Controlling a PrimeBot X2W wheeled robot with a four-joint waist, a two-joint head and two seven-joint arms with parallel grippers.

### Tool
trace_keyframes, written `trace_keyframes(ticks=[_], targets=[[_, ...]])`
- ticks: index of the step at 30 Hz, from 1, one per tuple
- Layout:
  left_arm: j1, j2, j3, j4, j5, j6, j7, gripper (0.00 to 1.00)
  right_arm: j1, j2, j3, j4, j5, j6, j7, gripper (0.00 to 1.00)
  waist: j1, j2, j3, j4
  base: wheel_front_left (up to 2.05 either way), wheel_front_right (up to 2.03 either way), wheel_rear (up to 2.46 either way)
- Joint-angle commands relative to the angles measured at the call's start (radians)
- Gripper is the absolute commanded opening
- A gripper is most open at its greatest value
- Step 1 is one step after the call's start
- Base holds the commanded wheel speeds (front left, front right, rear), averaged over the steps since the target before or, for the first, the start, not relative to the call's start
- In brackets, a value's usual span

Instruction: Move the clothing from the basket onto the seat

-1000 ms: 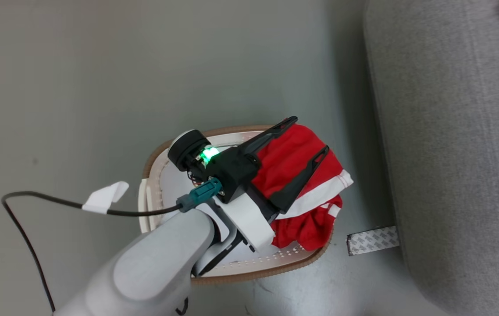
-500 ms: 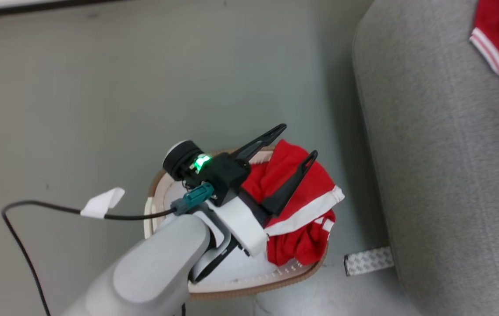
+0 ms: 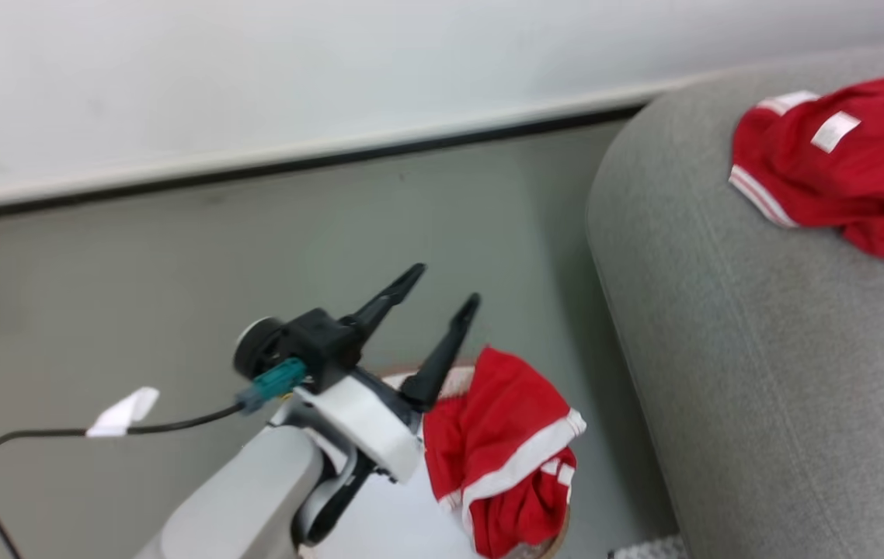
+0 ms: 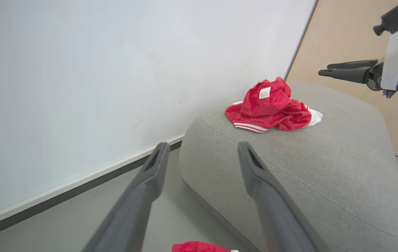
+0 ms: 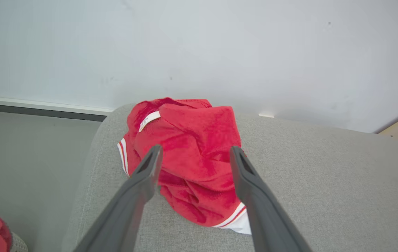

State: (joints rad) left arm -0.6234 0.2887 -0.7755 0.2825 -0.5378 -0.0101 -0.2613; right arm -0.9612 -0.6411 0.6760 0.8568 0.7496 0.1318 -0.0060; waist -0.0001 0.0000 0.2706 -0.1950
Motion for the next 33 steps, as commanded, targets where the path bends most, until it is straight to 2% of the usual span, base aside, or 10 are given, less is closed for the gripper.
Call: trace_keyframes(ticks=[1, 8, 16, 20, 25, 29, 33], targets=[[0.025, 0.010, 0.013, -0.003, -0.015, 0.005, -0.003, 1.00, 0.018, -0.009, 0.007, -0.019, 0.010, -0.002, -0.013, 1.00, 0.0001, 0.0000, -0.066, 0.015, 0.00, 0.00, 0.00], [0.129, 0.036, 0.136, -0.035, -0.025, 0.049, -0.004, 1.00, 0.091, -0.013, 0.012, -0.155, 0.046, -0.002, -0.099, 1.00, 0.0001, 0.0000, -0.170, 0.051, 0.00, 0.00, 0.00], [0.271, 0.042, 0.291, -0.068, -0.003, 0.101, -0.004, 1.00, 0.242, 0.024, -0.093, -0.240, 0.022, -0.002, -0.209, 1.00, 0.0001, 0.0000, -0.248, 0.106, 0.00, 0.00, 0.00], [0.345, 0.029, 0.369, -0.077, 0.013, 0.121, -0.004, 1.00, 0.356, 0.076, -0.190, -0.280, -0.025, -0.002, -0.247, 1.00, 0.0001, 0.0000, -0.271, 0.131, 0.00, 0.00, 0.00], [0.432, 0.003, 0.474, -0.102, 0.051, 0.134, -0.004, 1.00, 0.518, 0.176, -0.356, -0.385, -0.131, -0.002, -0.259, 1.00, 0.0001, 0.0000, -0.281, 0.149, 0.00, 0.00, 0.00], [0.494, -0.033, 0.543, -0.131, 0.091, 0.122, -0.004, 1.00, 0.668, 0.281, -0.495, -0.516, -0.231, -0.002, -0.259, 1.00, 0.0001, 0.0000, -0.281, 0.157, 0.00, 0.00, 0.00], [0.542, -0.075, 0.604, -0.150, 0.141, 0.096, -0.004, 1.00, 0.787, 0.380, -0.567, -0.612, -0.314, -0.002, -0.259, 1.00, 0.0001, 0.0000, -0.277, 0.159, 0.00, 0.00, 0.00]])
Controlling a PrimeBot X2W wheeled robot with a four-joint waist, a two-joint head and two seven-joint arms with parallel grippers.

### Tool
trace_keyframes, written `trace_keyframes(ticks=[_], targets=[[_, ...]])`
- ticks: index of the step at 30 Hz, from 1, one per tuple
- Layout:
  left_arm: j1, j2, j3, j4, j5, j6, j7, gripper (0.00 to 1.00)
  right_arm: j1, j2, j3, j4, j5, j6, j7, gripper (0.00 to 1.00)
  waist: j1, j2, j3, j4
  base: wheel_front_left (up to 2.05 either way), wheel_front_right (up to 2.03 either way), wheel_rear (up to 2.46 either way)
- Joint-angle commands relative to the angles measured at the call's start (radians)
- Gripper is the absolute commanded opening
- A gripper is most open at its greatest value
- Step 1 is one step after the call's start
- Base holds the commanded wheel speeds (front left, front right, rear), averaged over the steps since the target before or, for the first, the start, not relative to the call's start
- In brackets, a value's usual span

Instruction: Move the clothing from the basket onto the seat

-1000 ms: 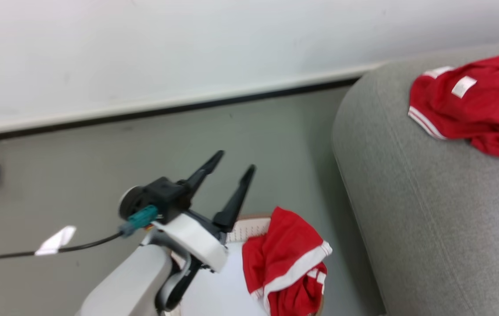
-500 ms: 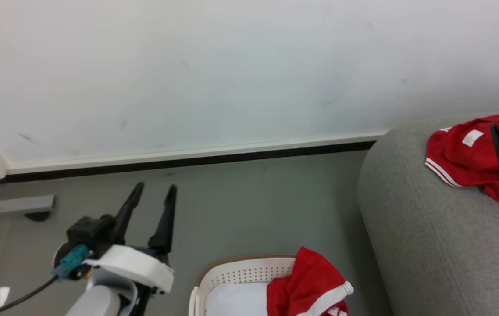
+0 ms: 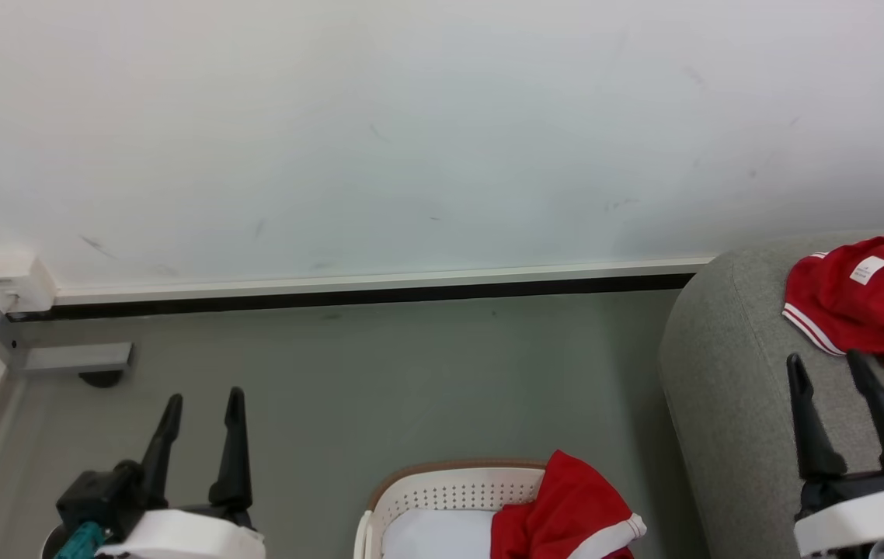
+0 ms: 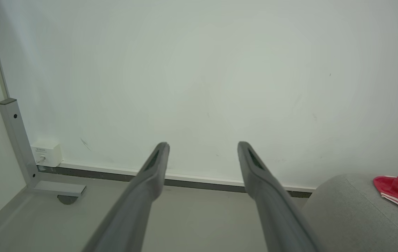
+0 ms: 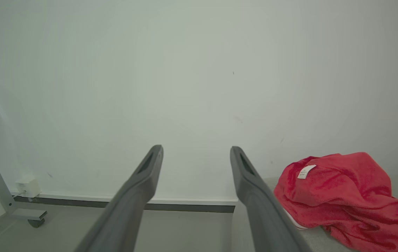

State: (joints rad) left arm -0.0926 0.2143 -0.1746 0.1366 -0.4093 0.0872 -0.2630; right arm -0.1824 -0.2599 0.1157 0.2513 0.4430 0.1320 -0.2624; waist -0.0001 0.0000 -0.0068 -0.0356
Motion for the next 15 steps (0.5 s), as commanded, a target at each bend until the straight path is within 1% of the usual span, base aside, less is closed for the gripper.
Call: trace_keyframes(ticks=[1, 3, 4, 8, 15], targets=[[0.020, -0.012, 0.019, -0.008, 0.023, -0.010, -0.003, 1.00, 0.034, 0.020, -0.017, -0.022, -0.019, -0.002, -0.003, 1.00, 0.0001, 0.0000, 0.002, -0.001, 0.00, 0.00, 0.00], [0.039, -0.035, 0.049, -0.013, 0.049, -0.023, -0.003, 1.00, 0.071, 0.054, -0.026, -0.042, -0.055, -0.002, -0.003, 1.00, 0.0001, 0.0000, 0.005, -0.003, 0.00, 0.00, 0.00], [0.039, -0.035, 0.049, -0.013, 0.049, -0.023, -0.003, 1.00, 0.071, 0.054, -0.026, -0.042, -0.055, -0.002, -0.003, 1.00, 0.0001, 0.0000, 0.005, -0.003, 0.00, 0.00, 0.00], [0.065, -0.080, 0.097, -0.013, 0.092, -0.056, -0.003, 1.00, 0.102, 0.095, -0.024, -0.058, -0.093, -0.002, -0.003, 1.00, 0.0001, 0.0000, 0.013, -0.011, 0.00, 0.00, 0.00], [0.063, -0.128, 0.152, 0.005, 0.144, -0.110, -0.003, 1.00, 0.083, 0.114, -0.014, -0.067, -0.116, -0.002, -0.003, 1.00, 0.0001, 0.0000, 0.021, -0.022, 0.00, 0.00, 0.00]])
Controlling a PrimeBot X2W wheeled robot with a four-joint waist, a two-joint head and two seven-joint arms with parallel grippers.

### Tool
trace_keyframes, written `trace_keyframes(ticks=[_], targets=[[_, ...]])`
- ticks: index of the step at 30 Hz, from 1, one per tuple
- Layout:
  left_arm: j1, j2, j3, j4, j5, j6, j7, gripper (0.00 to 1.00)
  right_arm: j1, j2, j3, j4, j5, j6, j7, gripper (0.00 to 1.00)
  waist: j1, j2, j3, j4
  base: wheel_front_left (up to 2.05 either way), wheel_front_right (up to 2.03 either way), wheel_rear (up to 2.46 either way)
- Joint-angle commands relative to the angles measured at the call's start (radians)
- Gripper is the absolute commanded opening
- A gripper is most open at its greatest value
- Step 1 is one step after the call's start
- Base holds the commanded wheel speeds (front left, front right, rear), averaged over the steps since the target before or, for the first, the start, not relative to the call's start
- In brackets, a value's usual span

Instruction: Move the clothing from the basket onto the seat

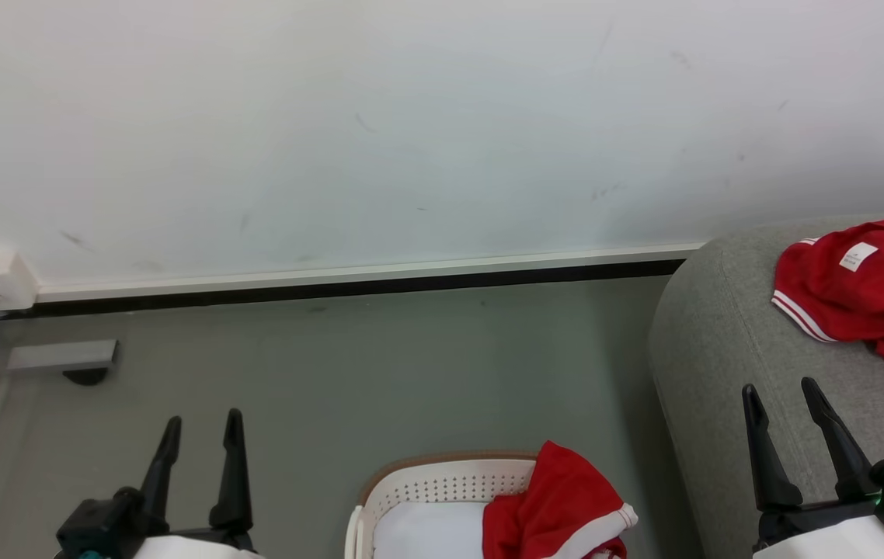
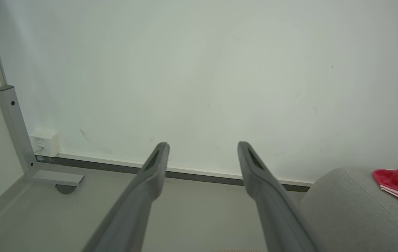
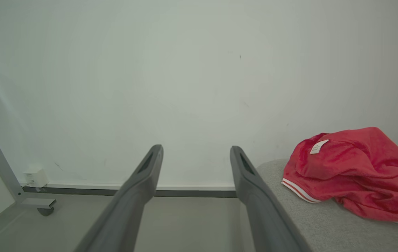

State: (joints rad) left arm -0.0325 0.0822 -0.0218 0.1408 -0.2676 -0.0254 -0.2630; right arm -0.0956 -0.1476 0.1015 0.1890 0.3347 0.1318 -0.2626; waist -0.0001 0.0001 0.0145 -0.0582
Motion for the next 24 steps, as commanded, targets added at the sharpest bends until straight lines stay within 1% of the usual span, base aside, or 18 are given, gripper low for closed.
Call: trace_keyframes(ticks=[1, 12, 24], targets=[[0.000, 0.001, 0.006, 0.002, 0.010, -0.004, -0.003, 1.00, -0.008, 0.002, 0.001, -0.006, -0.009, -0.002, -0.003, 1.00, 0.0001, -0.0001, 0.000, -0.001, 0.00, 0.00, 0.00], [-0.014, -0.025, 0.048, 0.013, 0.051, -0.044, -0.003, 1.00, -0.023, 0.004, 0.012, -0.010, -0.008, -0.002, -0.003, 1.00, 0.0001, -0.0001, 0.003, -0.006, 0.00, 0.00, 0.00], [-0.022, -0.030, 0.060, 0.026, 0.054, -0.060, -0.003, 1.00, -0.024, 0.009, 0.013, -0.006, -0.009, -0.002, -0.003, 1.00, 0.0001, -0.0001, 0.004, -0.014, 0.00, 0.00, 0.00]])
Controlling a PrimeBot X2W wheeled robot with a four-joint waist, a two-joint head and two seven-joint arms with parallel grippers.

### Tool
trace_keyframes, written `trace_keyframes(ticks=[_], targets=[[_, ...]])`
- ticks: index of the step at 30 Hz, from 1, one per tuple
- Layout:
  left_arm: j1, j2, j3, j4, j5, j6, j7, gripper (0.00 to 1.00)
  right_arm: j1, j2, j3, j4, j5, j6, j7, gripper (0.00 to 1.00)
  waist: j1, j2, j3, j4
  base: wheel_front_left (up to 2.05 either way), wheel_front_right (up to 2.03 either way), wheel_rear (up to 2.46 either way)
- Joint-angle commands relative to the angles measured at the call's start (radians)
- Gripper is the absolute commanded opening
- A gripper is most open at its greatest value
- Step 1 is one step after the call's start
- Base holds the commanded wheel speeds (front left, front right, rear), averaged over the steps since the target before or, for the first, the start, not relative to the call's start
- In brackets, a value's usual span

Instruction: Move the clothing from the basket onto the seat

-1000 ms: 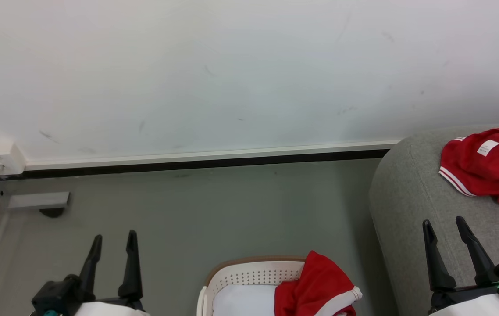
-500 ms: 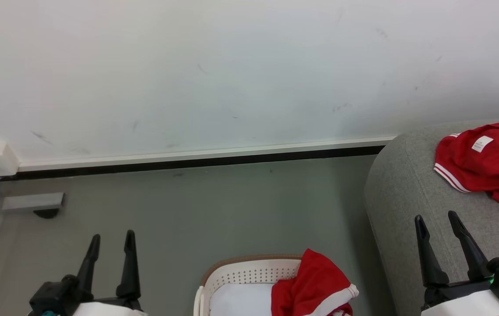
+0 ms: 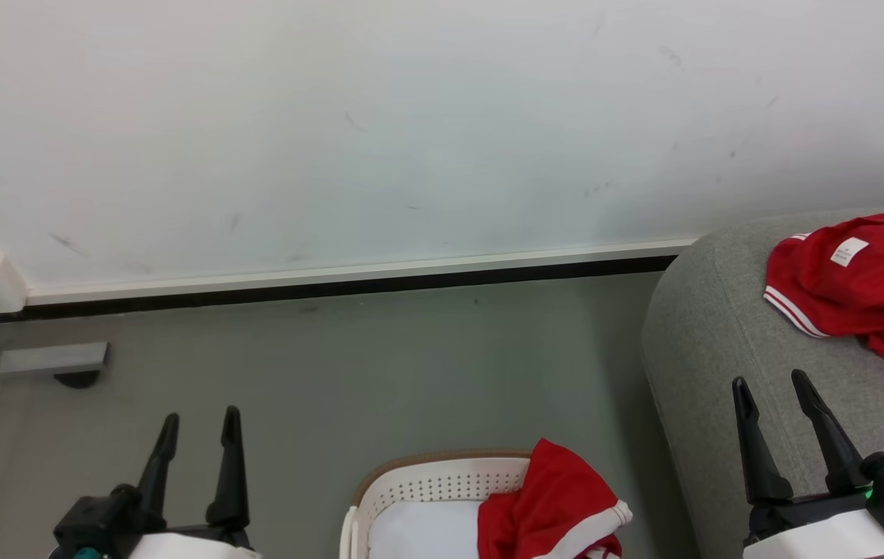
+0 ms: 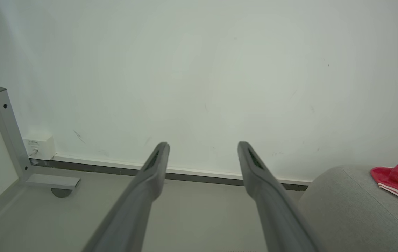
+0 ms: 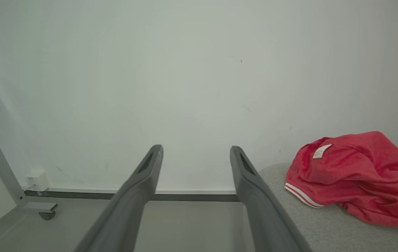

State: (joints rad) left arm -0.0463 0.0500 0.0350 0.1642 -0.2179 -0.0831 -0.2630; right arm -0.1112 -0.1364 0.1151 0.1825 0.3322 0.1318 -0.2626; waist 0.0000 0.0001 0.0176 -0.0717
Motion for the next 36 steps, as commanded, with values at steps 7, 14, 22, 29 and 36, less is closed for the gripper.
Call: trace_keyframes(ticks=[7, 14, 22, 29, 36], targets=[[-0.010, 0.002, -0.005, 0.003, -0.009, 0.002, -0.003, 1.00, -0.015, -0.005, 0.005, 0.006, 0.006, -0.002, -0.003, 1.00, 0.0000, -0.0001, 0.003, -0.008, 0.00, 0.00, 0.00], [-0.011, 0.002, -0.009, -0.002, -0.011, 0.002, -0.003, 1.00, -0.021, -0.010, 0.009, 0.009, 0.013, -0.002, -0.003, 1.00, 0.0000, -0.0001, 0.007, -0.027, 0.00, 0.00, 0.00], [-0.035, 0.002, -0.028, -0.007, 0.002, -0.007, -0.003, 1.00, -0.039, -0.017, -0.011, 0.003, 0.020, -0.002, -0.003, 1.00, 0.0000, -0.0001, 0.054, -0.084, 0.00, 0.00, 0.00], [-0.084, 0.002, -0.063, 0.021, 0.021, -0.021, -0.002, 1.00, -0.082, -0.040, -0.017, 0.013, 0.064, -0.002, -0.003, 1.00, 0.0000, -0.0001, 0.113, -0.154, 0.00, 0.00, 0.00], [-0.151, 0.003, -0.138, 0.095, 0.052, -0.039, -0.002, 1.00, -0.133, -0.057, -0.044, 0.029, 0.085, -0.002, -0.003, 1.00, 0.0000, -0.0001, 0.179, -0.222, 0.00, 0.00, 0.00]])
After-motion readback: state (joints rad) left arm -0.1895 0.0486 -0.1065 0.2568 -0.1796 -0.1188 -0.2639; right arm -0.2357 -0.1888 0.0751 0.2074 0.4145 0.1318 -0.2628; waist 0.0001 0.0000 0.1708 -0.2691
